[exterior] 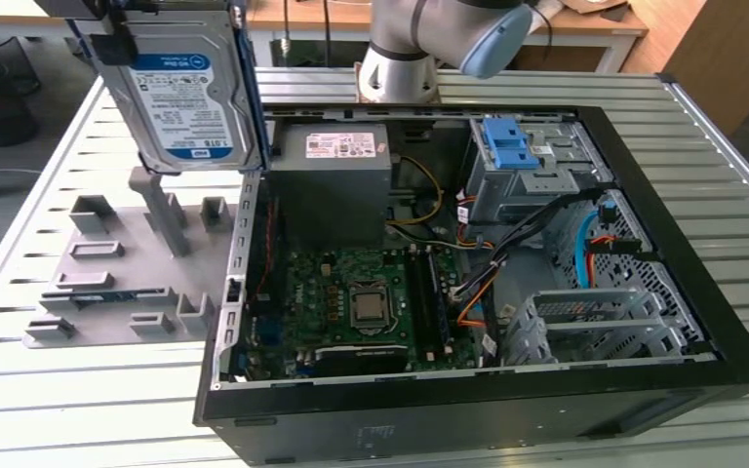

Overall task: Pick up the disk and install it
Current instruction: 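Pick up the disk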

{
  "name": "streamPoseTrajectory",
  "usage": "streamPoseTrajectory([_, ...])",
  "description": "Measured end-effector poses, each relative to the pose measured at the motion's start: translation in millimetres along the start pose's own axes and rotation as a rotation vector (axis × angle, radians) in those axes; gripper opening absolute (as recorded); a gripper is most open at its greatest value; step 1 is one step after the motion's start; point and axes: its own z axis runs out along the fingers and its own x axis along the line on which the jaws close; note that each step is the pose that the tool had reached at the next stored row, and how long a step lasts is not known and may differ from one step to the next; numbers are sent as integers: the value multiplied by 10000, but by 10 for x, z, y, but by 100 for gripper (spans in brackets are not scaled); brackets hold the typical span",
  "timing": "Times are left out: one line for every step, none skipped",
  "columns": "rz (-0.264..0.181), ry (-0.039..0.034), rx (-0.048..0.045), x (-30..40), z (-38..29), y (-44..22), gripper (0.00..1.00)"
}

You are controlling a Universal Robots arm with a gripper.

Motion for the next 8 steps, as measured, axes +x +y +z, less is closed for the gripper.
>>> streamPoseTrajectory([0,0,1,9,1,-17,36])
streamPoseTrajectory([1,1,-1,15,1,-39,36])
streamPoseTrajectory([1,0,-1,20,2,-62,36])
streamPoseTrajectory([2,0,-1,23,3,-88,36])
streamPoseTrajectory([1,0,0,24,4,-118,36])
streamPoseTrajectory([1,0,0,26,5,-146,36])
streamPoseTrajectory([1,1,-1,26,5,-174,36])
streamPoseTrajectory([0,0,-1,27,6,-199,36])
